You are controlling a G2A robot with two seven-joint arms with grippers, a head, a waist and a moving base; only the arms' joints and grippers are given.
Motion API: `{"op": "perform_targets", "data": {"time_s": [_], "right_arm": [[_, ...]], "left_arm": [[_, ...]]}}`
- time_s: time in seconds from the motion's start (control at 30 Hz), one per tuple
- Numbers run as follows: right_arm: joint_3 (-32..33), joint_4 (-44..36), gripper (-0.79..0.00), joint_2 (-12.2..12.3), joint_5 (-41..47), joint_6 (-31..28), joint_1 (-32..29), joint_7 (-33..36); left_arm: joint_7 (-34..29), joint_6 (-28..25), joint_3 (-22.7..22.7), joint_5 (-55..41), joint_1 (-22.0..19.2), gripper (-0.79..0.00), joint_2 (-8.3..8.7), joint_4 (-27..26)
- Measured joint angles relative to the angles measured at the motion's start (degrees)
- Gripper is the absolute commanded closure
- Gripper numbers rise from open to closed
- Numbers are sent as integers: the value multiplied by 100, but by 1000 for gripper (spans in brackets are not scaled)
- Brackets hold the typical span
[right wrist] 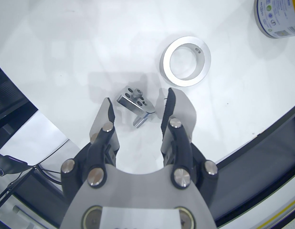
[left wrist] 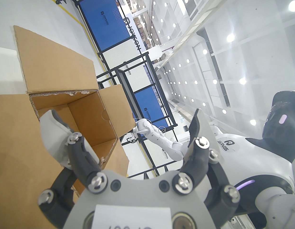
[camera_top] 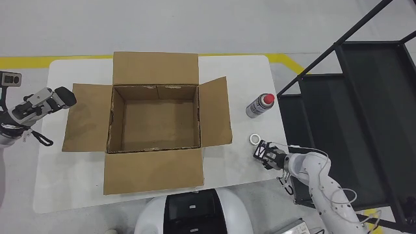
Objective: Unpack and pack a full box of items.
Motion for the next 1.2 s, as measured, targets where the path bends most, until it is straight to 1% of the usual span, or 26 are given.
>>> {"op": "perform_targets", "data": {"time_s": [0.23,0.43,0.53,0.7,0.8,0.9,1.03,1.2], "right_arm": [[104,-131,0,63,-58,100,-193,-244],[297,-555,0,139,-49,-34,-499,-643],[439,-805,0,179,52,-185,-661,-846],[735,-1182,0,246,475,-623,-846,-1279],[976,-1638,0,286,744,-848,-1043,-1595],[1165,-2160,0,311,958,-922,-1222,-1826],[1184,-2683,0,318,1189,-776,-1223,-1734],[850,-3121,0,309,1604,-587,-861,-1293]], "left_arm": [[0,0,0,0,0,-785,0,0],[0,0,0,0,0,-785,0,0],[0,0,0,0,0,-785,0,0],[0,0,0,0,0,-785,0,0],[0,0,0,0,0,-785,0,0],[0,0,0,0,0,-785,0,0],[0,0,0,0,0,-785,0,0],[0,0,0,0,0,-785,0,0]]}}
